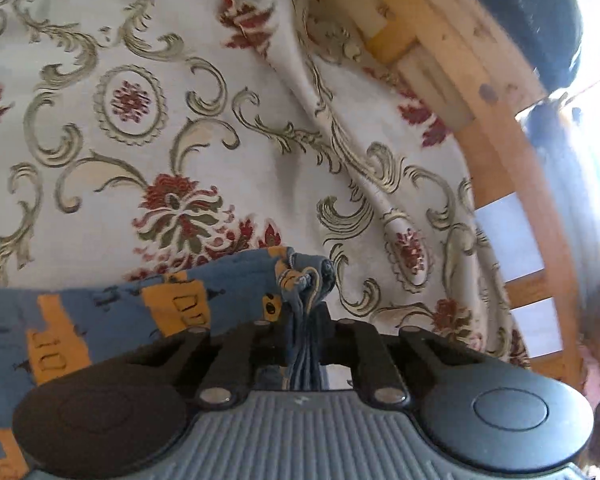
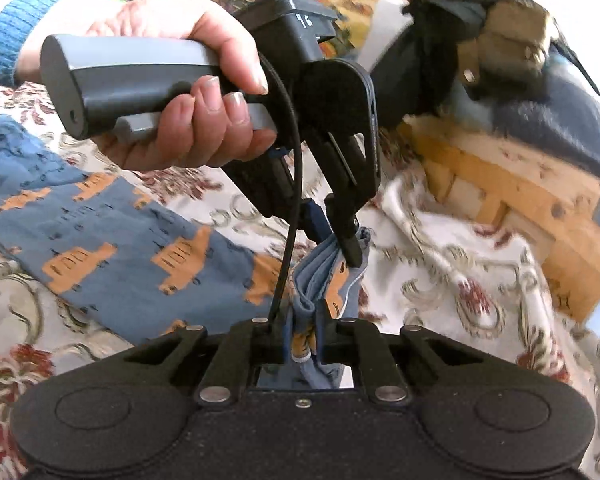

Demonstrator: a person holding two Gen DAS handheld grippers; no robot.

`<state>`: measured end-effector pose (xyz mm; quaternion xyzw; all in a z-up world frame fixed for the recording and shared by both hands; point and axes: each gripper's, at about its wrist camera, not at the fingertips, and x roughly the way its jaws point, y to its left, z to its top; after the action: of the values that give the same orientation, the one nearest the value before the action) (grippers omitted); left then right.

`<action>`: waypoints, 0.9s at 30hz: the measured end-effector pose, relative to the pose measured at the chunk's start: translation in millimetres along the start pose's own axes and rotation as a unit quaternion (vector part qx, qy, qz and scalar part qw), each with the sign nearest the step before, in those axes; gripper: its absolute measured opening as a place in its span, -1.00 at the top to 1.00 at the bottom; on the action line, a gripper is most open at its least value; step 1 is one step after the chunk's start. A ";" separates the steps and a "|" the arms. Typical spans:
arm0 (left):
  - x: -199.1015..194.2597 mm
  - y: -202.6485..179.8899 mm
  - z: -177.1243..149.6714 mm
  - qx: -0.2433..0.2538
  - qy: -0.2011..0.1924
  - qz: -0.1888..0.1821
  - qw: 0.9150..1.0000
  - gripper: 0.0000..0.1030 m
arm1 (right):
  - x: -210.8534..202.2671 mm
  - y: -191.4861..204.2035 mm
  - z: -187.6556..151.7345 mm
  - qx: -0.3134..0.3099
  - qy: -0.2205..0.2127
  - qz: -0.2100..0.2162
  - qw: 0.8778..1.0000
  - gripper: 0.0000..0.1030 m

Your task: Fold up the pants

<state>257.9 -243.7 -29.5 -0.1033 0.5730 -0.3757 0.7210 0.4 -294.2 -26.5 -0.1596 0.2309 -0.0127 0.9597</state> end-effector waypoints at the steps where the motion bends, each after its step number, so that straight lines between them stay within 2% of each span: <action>1: -10.2 4.1 -2.7 -0.004 -0.006 -0.007 1.000 0.79 | -3.8 4.2 3.6 -0.005 -0.007 0.004 1.000 0.79; 5: -45.5 24.5 -12.0 -0.017 -0.029 -0.030 0.999 0.79 | -16.4 25.6 20.8 -0.022 -0.030 0.028 0.999 0.79; 11: -90.0 70.3 -29.3 -0.018 -0.054 -0.015 0.998 0.79 | -14.6 63.9 40.6 -0.039 -0.032 0.092 0.994 0.79; 17: -101.4 136.2 -53.2 -0.058 -0.057 0.002 0.997 0.79 | 2.7 104.0 39.4 -0.053 -0.007 0.162 0.985 0.79; 20: -97.9 163.9 -63.2 -0.070 -0.051 0.011 0.996 0.78 | 12.3 120.7 33.0 -0.066 0.010 0.179 0.982 0.78; 22: -94.1 175.9 -67.3 -0.073 -0.049 0.012 0.996 0.75 | 16.2 125.9 28.5 -0.070 0.021 0.181 0.981 0.71; 23: -92.6 180.3 -70.2 -0.075 -0.050 0.010 0.996 0.74 | 17.8 127.3 27.2 -0.069 0.026 0.180 0.981 0.58; 27: -90.4 189.5 -71.7 -0.081 -0.050 -0.002 0.995 0.69 | 22.2 125.0 24.4 -0.059 0.030 0.179 0.982 0.42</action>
<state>267.8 -31.9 -94.8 -0.1809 0.5644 -0.3237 0.7375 24.9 -170.5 -54.7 -0.1712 0.2844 0.1678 0.9283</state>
